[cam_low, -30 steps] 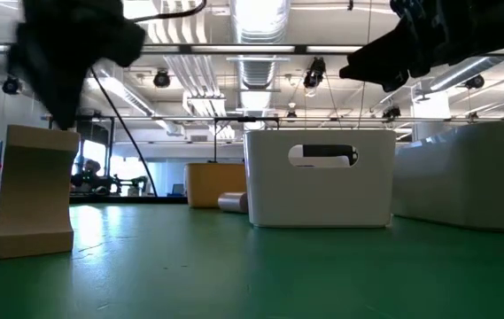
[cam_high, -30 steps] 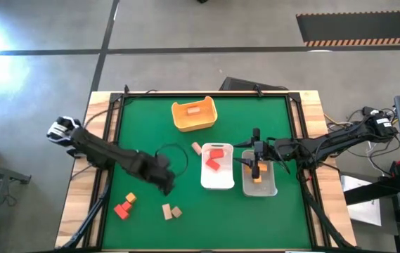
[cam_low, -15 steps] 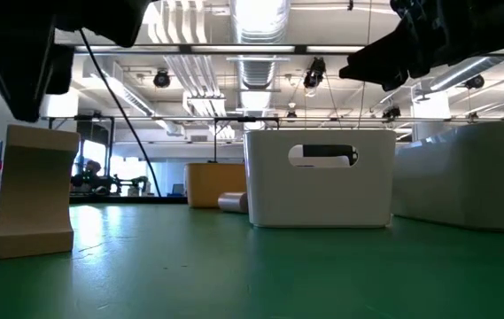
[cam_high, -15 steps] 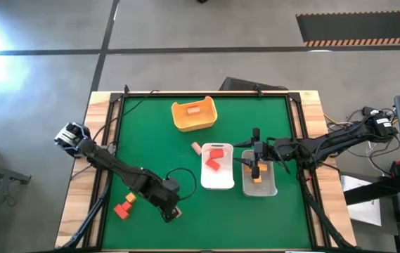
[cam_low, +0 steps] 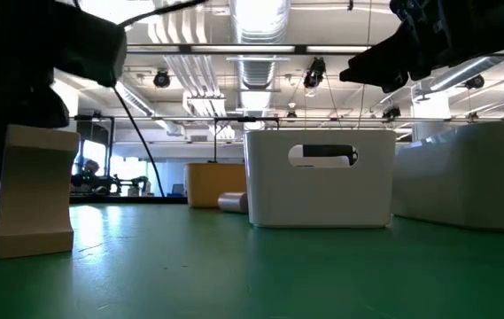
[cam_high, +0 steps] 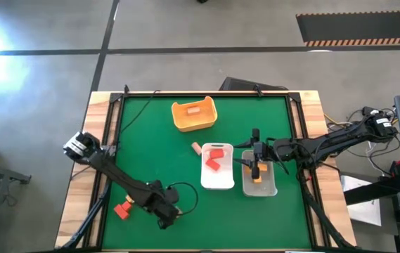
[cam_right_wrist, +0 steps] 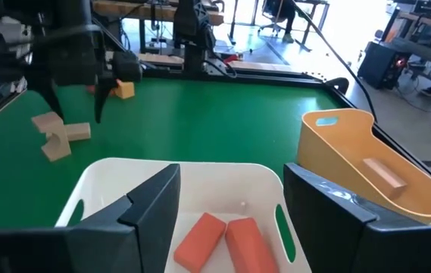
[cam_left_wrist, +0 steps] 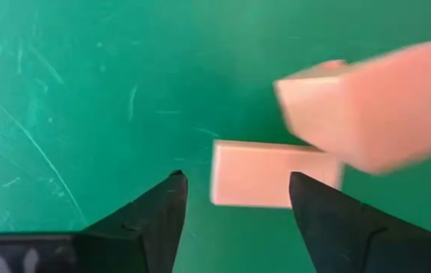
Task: Sort & place blocks by color
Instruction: Put the brown block into the yellow bin
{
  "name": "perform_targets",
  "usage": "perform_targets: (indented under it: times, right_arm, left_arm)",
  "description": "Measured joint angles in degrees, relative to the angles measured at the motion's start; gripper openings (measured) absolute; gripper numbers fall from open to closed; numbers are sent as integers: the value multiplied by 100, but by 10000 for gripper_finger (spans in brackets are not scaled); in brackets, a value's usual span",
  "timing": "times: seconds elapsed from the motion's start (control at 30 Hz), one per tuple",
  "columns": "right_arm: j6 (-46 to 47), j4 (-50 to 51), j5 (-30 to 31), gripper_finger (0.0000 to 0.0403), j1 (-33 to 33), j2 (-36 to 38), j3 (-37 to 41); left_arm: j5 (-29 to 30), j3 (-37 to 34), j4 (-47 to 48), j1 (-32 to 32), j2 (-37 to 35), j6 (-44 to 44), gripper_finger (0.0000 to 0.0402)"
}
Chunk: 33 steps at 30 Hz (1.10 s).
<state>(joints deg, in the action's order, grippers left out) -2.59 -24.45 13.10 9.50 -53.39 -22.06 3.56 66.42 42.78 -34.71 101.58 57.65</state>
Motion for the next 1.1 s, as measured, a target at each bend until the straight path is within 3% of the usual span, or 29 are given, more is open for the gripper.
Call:
perform_targets:
  times: [0.2,0.4,0.57,0.63,0.77,0.83,1.1]
  right_arm:
    - [15,-24,0,219,0,2,0]
    - [62,-32,0,219,-1,2,0]
    - [129,-35,0,219,-2,2,0]
    - [157,-33,0,219,0,2,0]
    - [197,22,-1,219,0,0,0]
    - [158,19,-2,219,0,0,0]
    - [-149,23,-2,219,0,0,0]
  left_arm:
    - [-7,32,242,12,237,54,223]
    - [102,-16,1795,23,-22,282,224]
    - [262,-11,1621,-3,-440,319,224]
    - [249,-27,1712,37,-485,987,224]
    - [-13,-25,1812,203,-539,3469,224]
    - [-206,-29,1705,212,-504,4283,224]
    - [-38,-27,1086,98,-271,4855,224]
